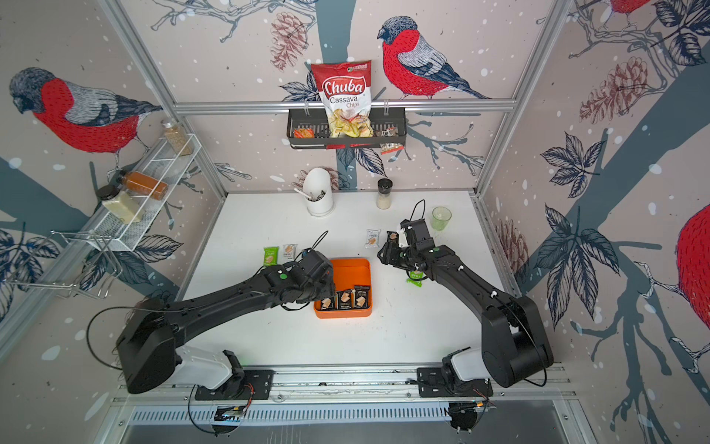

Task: Take the cookies out of the storage box
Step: Pick up the cookie from the storage box.

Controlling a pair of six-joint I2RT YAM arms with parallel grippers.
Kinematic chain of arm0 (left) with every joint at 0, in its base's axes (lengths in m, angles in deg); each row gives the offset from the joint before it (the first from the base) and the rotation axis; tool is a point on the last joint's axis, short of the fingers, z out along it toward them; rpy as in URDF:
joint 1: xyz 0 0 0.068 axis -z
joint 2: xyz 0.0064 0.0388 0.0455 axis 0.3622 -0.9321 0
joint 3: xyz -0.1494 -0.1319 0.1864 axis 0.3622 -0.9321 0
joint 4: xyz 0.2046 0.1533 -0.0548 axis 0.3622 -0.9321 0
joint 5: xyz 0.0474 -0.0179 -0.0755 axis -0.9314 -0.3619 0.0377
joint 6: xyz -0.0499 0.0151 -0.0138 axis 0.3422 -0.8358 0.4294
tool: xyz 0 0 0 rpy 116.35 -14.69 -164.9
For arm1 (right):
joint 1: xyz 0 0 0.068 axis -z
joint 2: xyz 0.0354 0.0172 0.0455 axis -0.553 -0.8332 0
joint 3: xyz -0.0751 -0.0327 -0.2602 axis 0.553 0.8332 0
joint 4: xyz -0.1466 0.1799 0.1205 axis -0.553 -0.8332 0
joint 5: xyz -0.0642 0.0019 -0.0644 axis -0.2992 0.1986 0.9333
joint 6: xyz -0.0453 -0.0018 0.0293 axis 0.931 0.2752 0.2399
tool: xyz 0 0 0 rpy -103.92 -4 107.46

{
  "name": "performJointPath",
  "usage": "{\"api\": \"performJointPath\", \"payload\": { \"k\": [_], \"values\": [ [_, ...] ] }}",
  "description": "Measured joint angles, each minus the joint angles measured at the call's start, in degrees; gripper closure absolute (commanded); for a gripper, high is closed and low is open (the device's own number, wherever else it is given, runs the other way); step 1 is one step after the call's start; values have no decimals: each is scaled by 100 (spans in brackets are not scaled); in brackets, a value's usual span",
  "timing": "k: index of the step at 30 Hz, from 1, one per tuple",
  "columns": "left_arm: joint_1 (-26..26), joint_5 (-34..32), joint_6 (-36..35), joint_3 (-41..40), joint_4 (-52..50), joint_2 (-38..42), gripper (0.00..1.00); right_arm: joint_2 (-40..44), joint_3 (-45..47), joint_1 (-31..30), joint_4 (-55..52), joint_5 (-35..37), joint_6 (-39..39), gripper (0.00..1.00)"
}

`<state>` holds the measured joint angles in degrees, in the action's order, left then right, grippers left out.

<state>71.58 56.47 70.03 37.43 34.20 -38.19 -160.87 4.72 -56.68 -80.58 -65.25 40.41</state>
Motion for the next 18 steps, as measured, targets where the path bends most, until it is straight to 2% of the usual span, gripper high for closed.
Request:
{"api": "performJointPath", "payload": {
  "k": [18],
  "values": [
    [363, -584, -24, 1539, -1172, -1751, 30, 216, 247, 476, 9, -105, 105, 34]
  ]
}}
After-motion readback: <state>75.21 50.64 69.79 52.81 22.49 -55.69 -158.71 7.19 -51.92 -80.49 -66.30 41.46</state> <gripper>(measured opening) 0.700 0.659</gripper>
